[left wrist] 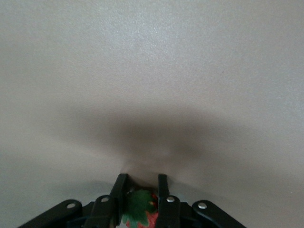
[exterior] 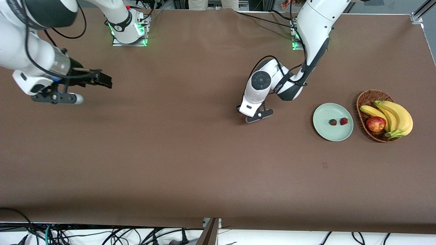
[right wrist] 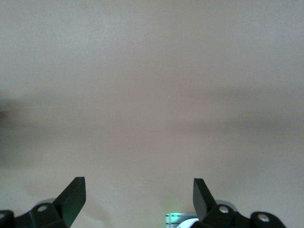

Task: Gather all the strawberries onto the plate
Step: 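Carry the strawberry to the plate with the left gripper and release it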

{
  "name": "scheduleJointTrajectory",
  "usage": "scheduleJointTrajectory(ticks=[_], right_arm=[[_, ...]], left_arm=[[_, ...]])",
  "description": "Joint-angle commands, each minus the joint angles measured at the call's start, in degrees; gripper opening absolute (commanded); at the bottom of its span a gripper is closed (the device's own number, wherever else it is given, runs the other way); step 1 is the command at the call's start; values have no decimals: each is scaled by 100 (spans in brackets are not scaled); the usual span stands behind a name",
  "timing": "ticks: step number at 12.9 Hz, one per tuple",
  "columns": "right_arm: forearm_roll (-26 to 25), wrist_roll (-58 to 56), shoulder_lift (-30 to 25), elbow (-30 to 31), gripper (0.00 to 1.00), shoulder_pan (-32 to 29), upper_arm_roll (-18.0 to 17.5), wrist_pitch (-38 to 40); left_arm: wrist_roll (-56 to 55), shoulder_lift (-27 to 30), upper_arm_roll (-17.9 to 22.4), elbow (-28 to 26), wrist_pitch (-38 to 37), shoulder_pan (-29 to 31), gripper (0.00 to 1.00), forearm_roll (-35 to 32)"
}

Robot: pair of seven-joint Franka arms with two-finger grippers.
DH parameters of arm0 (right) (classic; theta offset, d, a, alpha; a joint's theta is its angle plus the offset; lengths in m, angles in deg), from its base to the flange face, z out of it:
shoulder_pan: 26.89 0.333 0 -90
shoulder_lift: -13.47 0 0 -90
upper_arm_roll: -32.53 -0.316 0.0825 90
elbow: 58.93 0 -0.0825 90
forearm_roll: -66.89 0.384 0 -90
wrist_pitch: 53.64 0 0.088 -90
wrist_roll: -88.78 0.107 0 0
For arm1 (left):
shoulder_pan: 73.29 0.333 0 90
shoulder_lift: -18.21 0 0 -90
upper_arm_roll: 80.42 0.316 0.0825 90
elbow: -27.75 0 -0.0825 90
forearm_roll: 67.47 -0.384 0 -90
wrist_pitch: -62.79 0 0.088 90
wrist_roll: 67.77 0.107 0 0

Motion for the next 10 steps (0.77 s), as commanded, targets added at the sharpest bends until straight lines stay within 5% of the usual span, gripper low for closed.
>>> scheduleJointTrajectory(ticks=[1, 6, 10], right_arm=[[-225, -577, -530, 520, 100, -1024, -874, -181], [-358, -851, -602, 635, 100, -1158, -867, -251], [-472, -860, -567, 521, 100, -1158, -850, -269]], left_arm=[[-135, 86, 25, 51, -185, 11, 1, -115], [443, 541, -124, 700, -1527, 825, 0, -27], [1197, 789, -300, 877, -1750, 1582, 0, 131]])
